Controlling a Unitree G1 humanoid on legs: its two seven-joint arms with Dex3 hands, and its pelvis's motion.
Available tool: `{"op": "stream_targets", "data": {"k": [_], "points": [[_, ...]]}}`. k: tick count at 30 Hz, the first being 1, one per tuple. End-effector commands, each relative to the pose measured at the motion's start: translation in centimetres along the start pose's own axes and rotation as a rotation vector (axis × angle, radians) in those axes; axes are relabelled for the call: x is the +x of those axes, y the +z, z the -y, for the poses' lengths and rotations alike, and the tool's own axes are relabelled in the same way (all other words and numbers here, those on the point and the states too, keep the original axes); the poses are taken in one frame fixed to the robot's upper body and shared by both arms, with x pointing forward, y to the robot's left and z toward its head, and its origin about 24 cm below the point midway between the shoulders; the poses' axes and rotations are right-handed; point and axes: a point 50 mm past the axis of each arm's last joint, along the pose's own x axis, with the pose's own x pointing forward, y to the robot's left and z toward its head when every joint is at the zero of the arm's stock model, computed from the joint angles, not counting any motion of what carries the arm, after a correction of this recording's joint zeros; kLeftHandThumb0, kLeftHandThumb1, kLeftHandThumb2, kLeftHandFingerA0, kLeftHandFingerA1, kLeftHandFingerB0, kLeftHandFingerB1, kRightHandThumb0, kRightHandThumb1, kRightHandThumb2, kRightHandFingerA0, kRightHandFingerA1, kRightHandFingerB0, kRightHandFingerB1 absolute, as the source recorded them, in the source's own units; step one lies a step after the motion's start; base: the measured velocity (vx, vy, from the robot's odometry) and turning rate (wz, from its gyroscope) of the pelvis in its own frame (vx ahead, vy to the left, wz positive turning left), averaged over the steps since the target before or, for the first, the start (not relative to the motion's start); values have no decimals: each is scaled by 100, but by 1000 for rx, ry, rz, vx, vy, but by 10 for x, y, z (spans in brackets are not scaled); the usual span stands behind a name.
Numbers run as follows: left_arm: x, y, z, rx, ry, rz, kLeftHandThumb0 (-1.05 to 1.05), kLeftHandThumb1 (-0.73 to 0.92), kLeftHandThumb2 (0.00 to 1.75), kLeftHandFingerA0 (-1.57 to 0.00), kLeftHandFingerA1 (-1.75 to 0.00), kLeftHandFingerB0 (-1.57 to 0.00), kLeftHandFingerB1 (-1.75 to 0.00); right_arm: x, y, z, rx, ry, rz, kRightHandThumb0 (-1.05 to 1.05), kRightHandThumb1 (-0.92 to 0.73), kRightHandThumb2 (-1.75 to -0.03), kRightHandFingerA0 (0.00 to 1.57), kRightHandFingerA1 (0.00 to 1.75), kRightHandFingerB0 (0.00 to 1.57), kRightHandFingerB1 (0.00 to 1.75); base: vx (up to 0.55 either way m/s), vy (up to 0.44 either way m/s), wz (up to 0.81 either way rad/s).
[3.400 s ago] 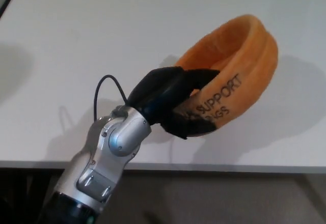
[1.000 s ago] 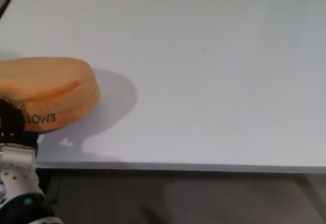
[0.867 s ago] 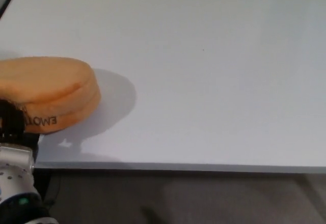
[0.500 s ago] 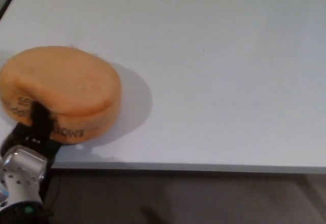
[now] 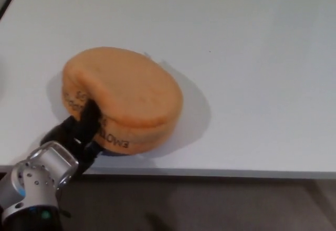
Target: A soft plate is kept in the center of the table close to the robot and the robot uses its left hand to pick up the plate, turns it upside down and places it back on the table
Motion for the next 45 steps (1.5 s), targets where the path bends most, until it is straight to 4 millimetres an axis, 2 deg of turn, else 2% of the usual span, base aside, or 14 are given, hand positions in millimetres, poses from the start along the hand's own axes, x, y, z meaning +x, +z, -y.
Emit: {"op": "stream_targets", "data": {"k": [1,3,7,13,15,18,19,20,30,31,33,34,43,45], "points": [[-17,-37,31,219,-290,-388,-48,53,92,-127,-147,-93,-128,1,0,4,-14,-18,-35,-75,-72,-104,57,62,27,47,0,0,0],[-17,-37,33,250,-297,-396,-48,53,92,-128,-148,-92,-127,1,0,5,-8,-17,-33,-67,-84,-66,64,51,33,31,0,0,0],[-17,-37,33,258,-286,-414,-38,79,63,-101,-175,-62,-169,1,1,6,-22,-18,-35,-69,-84,-66,63,50,33,32,0,0,0],[-19,-34,32,316,-269,-382,-39,80,64,-103,-175,-66,-175,3,2,7,-42,-12,-28,-69,-85,-66,62,50,32,31,0,0,0],[-20,-33,32,378,-249,-341,-49,75,70,-92,-174,-70,-143,3,2,8,-39,-19,-23,-71,-84,-66,62,50,32,31,0,0,0],[-23,-35,29,446,-282,-341,-77,70,111,-63,-109,-50,-88,2,0,7,-29,-15,-30,-72,-83,-66,62,50,32,31,0,0,0],[-25,-34,28,517,-307,-291,-96,73,115,-1,-51,-1,-8,2,0,7,-23,-18,-31,-72,-82,-66,63,50,33,31,0,0,0],[-27,-34,28,557,-328,-269,-105,77,119,0,-17,0,0,2,0,7,-23,-19,-32,-72,-83,-65,64,50,33,31,0,0,0],[-32,-28,22,568,-378,-220,-105,75,119,0,-15,0,0,1,-1,7,-13,-21,-40,-71,-82,-66,63,50,33,31,0,0,0],[-33,-28,21,563,-381,-216,-105,74,118,0,-14,0,0,1,-1,6,-12,-23,-37,-79,-72,-104,58,61,27,46,0,0,0],[-32,-28,20,567,-383,-210,-105,75,119,0,-13,0,0,1,-1,6,-8,-20,-33,-78,-72,-104,57,61,27,46,0,0,0],[-32,-28,19,558,-383,-204,-105,73,118,0,-13,0,0,0,-1,6,-24,-20,-38,-71,-84,-66,62,50,33,31,0,0,0],[-32,-28,18,559,-399,-193,-104,74,117,0,-14,0,0,0,-1,5,-10,-16,-41,-70,-83,-66,62,49,33,31,0,0,0],[-33,-26,17,555,-402,-191,-104,73,116,0,-14,0,0,0,-1,6,-4,-19,-32,-73,-70,-104,58,62,28,48,0,0,0]]}}
